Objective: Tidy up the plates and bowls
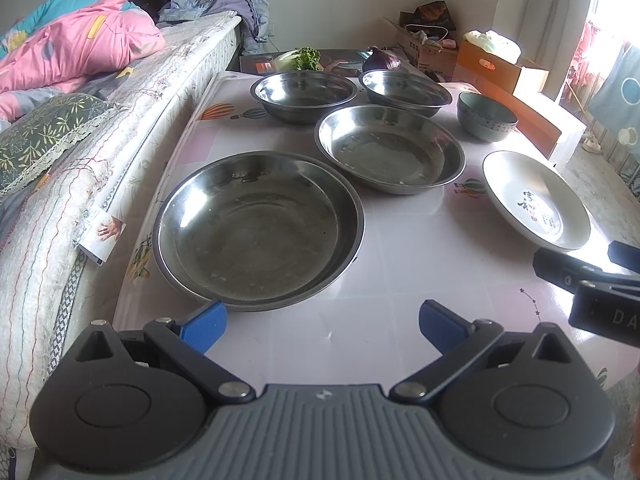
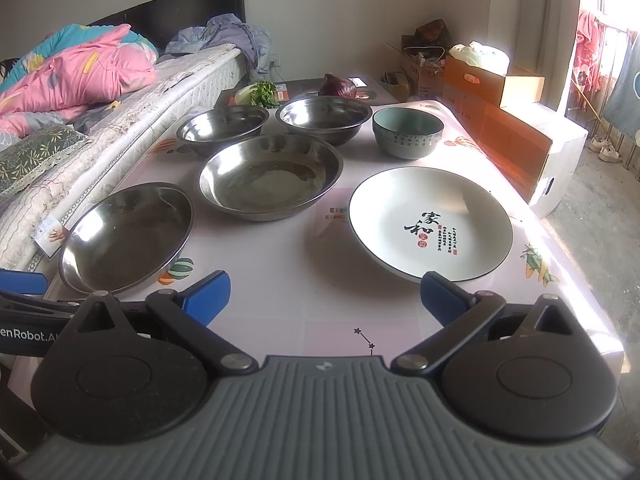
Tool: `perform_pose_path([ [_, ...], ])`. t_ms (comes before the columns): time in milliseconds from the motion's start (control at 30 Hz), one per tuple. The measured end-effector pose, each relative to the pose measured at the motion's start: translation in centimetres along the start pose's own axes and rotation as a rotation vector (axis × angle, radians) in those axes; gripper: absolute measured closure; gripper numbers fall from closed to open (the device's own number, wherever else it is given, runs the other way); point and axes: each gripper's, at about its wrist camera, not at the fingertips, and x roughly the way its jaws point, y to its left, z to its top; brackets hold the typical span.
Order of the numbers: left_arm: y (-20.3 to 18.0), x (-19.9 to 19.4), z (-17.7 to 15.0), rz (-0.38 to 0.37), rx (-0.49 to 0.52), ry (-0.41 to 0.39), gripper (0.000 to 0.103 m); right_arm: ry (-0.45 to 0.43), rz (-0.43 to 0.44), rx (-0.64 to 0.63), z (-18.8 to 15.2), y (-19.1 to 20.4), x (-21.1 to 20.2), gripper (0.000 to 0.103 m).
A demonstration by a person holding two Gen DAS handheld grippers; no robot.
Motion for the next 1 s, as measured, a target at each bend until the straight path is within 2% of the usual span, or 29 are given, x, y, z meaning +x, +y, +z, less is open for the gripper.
perform_pose_path([
  [767, 0.6, 0.6, -0.1, 0.008, -0.021, 0.020, 0.000, 0.016, -0.013, -0.005, -0.3, 0.0, 0.6, 0.001],
  [1000, 0.8, 1.1, -0.2, 0.012, -0.027, 0.032, 0.000, 0.020, -0.041, -0.010, -0.3, 0.3, 0.9, 0.001],
])
